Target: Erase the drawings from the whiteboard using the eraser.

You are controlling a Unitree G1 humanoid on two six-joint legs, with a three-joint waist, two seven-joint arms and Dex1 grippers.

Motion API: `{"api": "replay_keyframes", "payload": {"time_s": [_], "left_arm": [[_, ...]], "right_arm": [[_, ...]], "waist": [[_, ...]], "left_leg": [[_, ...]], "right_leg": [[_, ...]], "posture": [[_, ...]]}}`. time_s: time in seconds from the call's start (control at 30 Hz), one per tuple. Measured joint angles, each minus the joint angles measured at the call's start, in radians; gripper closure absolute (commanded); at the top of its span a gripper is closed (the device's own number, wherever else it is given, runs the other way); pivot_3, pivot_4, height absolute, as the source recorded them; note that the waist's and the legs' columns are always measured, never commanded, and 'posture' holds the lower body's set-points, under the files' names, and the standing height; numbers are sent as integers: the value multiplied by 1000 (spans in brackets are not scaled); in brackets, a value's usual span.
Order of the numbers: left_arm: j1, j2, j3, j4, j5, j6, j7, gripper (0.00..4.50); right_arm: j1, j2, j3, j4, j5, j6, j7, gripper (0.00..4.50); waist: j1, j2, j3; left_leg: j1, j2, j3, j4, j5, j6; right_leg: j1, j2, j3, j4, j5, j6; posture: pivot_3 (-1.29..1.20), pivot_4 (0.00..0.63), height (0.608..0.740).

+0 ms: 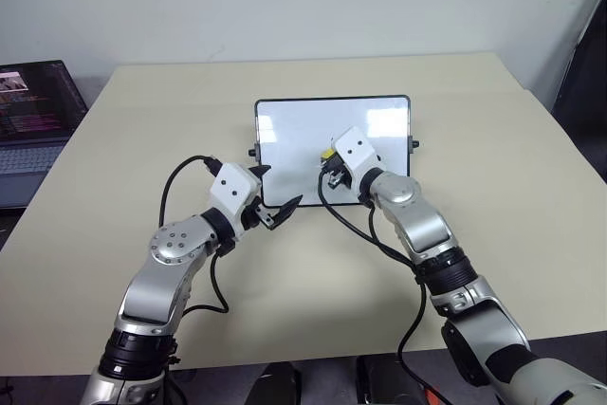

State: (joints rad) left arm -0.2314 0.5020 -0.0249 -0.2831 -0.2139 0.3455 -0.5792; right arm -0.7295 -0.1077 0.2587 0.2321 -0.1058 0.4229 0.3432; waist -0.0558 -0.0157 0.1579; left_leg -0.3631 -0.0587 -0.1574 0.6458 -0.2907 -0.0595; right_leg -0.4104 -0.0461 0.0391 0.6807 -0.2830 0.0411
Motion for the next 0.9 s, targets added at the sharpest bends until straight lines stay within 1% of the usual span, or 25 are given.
{"api": "replay_keyframes", "payload": {"time_s": [0.33, 0.47, 0.7, 0.9], "left_arm": [[-8, -1, 0, 1, 0, -3, 0, 0], [-8, -1, 0, 1, 0, -3, 0, 0], [-8, 0, 0, 1, 0, -3, 0, 0], [-10, 0, 0, 1, 1, -3, -2, 0]], "right_arm": [[-158, 0, -57, 160, 8, -68, -49, 3506], [-185, 1, -75, 202, 9, -103, -62, 3506], [-168, 6, -75, 199, 9, -112, -59, 3506], [-70, 6, -38, 108, -1, -101, -38, 3506]], "waist": [[-1, 0, 0], [-1, 0, 0], [-1, 0, 0], [-1, 0, 0]], "left_leg": [[0, 0, 0, 0, 0, 0], [0, 0, 1, 0, 0, 0], [0, 0, 1, 0, 0, 0], [0, 0, 0, 0, 0, 0]], "right_leg": [[0, 0, 0, 0, 0, 0], [0, 0, 0, -1, 0, 0], [0, 0, 0, -1, 0, 0], [0, 0, 0, 0, 0, 0]], "posture": [[0, 150, 740], [0, 150, 740], [0, 150, 740], [0, 150, 740]]}}
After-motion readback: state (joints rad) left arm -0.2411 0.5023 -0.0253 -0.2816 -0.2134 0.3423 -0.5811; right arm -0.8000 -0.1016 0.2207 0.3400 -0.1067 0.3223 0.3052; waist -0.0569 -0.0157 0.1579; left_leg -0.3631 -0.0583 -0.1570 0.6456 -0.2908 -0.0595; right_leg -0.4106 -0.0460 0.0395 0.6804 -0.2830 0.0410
